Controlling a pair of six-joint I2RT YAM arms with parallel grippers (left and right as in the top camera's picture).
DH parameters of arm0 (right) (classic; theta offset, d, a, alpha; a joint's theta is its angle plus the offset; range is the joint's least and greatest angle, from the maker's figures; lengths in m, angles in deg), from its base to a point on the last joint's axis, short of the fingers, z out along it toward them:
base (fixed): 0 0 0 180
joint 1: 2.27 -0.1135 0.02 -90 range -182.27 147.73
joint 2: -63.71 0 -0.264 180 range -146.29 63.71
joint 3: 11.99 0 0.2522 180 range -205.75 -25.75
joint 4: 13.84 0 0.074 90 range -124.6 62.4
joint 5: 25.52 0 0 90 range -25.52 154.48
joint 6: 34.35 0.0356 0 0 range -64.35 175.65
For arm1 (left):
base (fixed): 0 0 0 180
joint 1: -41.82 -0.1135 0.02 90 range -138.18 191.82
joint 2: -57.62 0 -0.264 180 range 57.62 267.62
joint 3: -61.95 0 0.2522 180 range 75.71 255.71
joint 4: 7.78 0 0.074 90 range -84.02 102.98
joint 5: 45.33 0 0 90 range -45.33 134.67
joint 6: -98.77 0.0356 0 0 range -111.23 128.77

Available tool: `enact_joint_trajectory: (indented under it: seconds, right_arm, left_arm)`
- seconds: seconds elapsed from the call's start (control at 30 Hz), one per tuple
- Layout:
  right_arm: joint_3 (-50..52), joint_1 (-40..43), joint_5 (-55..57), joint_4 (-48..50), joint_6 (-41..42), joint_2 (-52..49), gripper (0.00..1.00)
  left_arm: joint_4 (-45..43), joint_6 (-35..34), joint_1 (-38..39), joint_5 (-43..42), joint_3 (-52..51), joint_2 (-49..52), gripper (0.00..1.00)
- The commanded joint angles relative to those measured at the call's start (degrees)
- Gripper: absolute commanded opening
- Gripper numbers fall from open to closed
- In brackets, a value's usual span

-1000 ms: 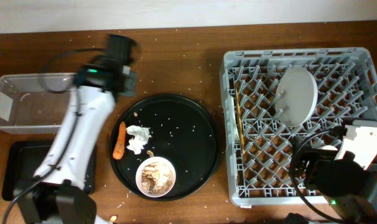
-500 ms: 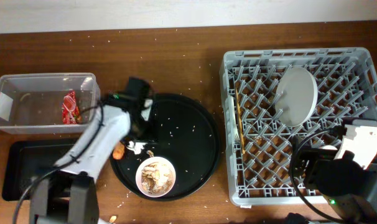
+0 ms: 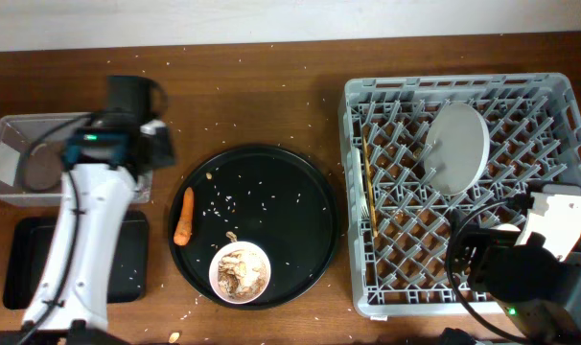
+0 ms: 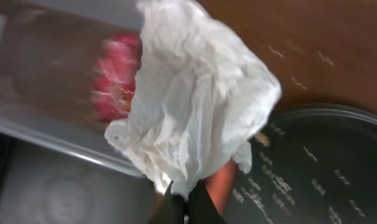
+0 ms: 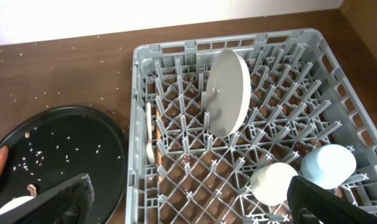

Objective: Sort waste into correct bins and load items into the dishwasher rack
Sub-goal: 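Grasp the white tissue with the left gripper and drop it in the clear bin, then grasp the carrot with the left gripper and place it on the black tray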

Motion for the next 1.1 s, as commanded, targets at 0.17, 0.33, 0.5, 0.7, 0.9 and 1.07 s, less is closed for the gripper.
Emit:
enact_joint_trajectory:
  seconds: [0.17,0.33,0.5,0.7,0.9,1.07]
  right_arm:
    - [-0.1,-0.3,1.1,0.0,0.7,0.0,0.99]
    - [-0.1,-0.3,1.1,0.0,0.7,0.0,0.99]
    - [-0.1,-0.3,1.1,0.0,0.7,0.0,0.99]
    - [-0.1,-0.3,1.1,0.0,0.7,0.0,0.99]
    - [-0.1,-0.3,1.1,0.0,0.7,0.0,0.99]
    - [-0.1,-0.3,1.1,0.0,0.7,0.0,0.99]
  left_arm:
    - [3.6,3.3,-8.5,-5.7,5.4,3.6,0.96]
    - [5.7,0.3,8.2,-7.0,-10.1,4.5,0.68]
    - [-7.4,-2.1,8.6,-2.4,-25.4,7.4,0.65]
    - [-10.6,-2.1,8.6,-2.4,-25.9,14.1,0.39]
    - [1.6,-2.1,8.6,-4.3,-14.5,13.2,0.12]
    - [21.7,-8.0,4.5,-4.3,5.7,12.2,0.0]
